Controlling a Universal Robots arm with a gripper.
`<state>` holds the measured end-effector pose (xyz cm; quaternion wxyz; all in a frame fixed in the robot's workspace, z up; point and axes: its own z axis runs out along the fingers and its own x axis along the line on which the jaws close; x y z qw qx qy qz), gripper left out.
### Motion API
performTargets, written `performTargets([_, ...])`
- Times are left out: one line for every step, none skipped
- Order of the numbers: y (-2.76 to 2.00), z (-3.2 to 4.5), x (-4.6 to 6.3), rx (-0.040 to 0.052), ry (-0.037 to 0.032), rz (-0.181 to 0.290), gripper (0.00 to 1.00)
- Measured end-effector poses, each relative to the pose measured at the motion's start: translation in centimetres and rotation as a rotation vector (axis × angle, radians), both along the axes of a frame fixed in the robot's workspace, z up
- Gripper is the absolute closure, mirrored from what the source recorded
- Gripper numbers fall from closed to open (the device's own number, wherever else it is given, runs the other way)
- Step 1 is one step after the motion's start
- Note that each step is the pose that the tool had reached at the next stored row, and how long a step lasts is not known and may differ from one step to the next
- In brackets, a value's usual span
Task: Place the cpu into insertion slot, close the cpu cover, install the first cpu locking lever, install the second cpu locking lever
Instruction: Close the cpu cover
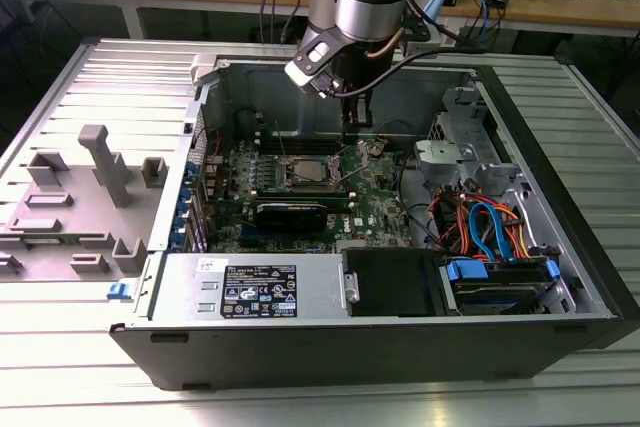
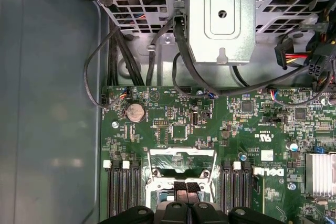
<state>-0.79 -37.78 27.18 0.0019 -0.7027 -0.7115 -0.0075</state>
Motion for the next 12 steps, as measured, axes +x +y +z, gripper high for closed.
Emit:
performTargets([0.00, 0.00, 0.14, -0.0001, 0.0000, 0.000, 0.89])
performTargets([0.00, 0.00, 0.16, 0.0000, 0.0000, 0.000, 0.89])
performTargets([0.00, 0.00, 0.18, 0.0000, 0.0000, 0.000, 0.89])
performTargets([0.00, 0.00, 0.19, 0.0000, 0.0000, 0.000, 0.89])
performTargets([0.00, 0.00, 0.21, 0.0000, 0.0000, 0.000, 0.89])
performTargets([0.00, 0.00, 0.22, 0.0000, 0.0000, 0.000, 0.89])
performTargets([0.00, 0.00, 0.24, 0.0000, -0.0001, 0.000, 0.89])
performTargets([0.00, 0.00, 0.27, 0.0000, 0.0000, 0.000, 0.89])
performTargets([0.00, 0.00, 0.29, 0.0000, 0.0000, 0.000, 0.89])
performTargets([0.00, 0.00, 0.33, 0.0000, 0.0000, 0.000, 0.89])
performTargets([0.00, 0.00, 0.35, 0.0000, 0.0000, 0.000, 0.89])
performTargets([0.00, 0.00, 0.37, 0.0000, 0.0000, 0.000, 0.89])
